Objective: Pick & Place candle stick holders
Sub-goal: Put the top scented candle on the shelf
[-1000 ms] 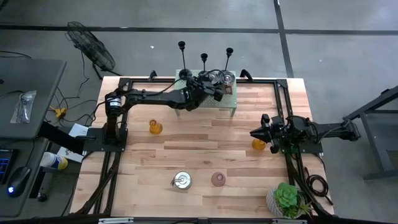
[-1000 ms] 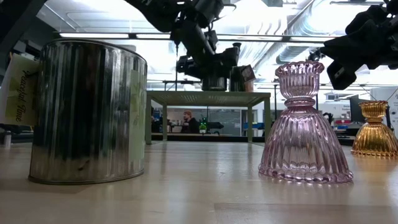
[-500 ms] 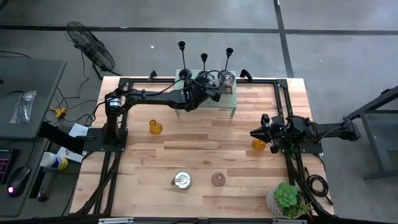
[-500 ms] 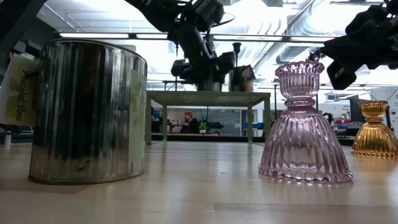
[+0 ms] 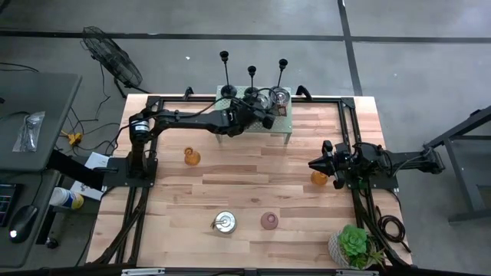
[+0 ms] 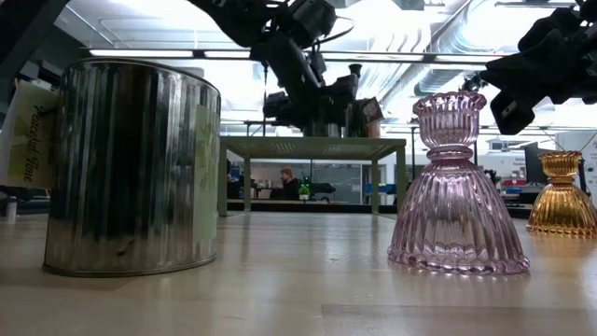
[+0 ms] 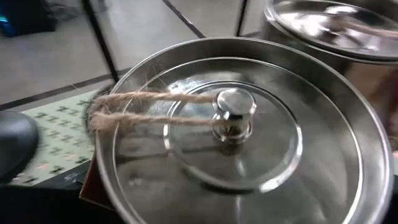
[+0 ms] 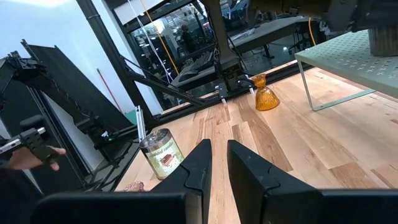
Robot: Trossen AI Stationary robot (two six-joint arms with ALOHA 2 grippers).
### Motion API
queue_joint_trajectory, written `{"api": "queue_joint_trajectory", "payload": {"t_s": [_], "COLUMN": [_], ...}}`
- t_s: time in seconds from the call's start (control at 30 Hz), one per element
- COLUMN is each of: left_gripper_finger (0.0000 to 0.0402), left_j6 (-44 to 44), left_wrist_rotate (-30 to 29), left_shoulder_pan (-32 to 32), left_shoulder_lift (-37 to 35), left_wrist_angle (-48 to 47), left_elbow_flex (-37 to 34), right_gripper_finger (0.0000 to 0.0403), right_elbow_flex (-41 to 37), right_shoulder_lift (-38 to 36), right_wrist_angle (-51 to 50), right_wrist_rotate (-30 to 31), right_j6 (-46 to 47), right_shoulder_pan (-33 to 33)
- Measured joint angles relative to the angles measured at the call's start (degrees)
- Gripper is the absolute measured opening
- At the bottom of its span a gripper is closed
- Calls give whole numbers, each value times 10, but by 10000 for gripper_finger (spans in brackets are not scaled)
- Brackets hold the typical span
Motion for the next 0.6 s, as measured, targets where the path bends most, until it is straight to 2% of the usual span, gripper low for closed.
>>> {"api": "queue_joint_trajectory", "payload": {"t_s": [0.2,0.4,0.6], "left_gripper_finger": [372,372,372], "left_j6": [-3,-5,-6], "left_wrist_rotate": [64,45,-20], "left_shoulder_pan": [0,0,0], "left_shoulder_lift": [-1,-1,-1], "left_wrist_angle": [4,4,-19], "left_elbow_flex": [1,1,0], "right_gripper_finger": [44,44,44], "right_elbow_flex": [0,0,0], "right_shoulder_lift": [0,0,0], "right_wrist_angle": [0,0,0], "right_wrist_rotate": [0,0,0], "right_j6": [0,0,0], "right_shoulder_pan": [0,0,0]}}
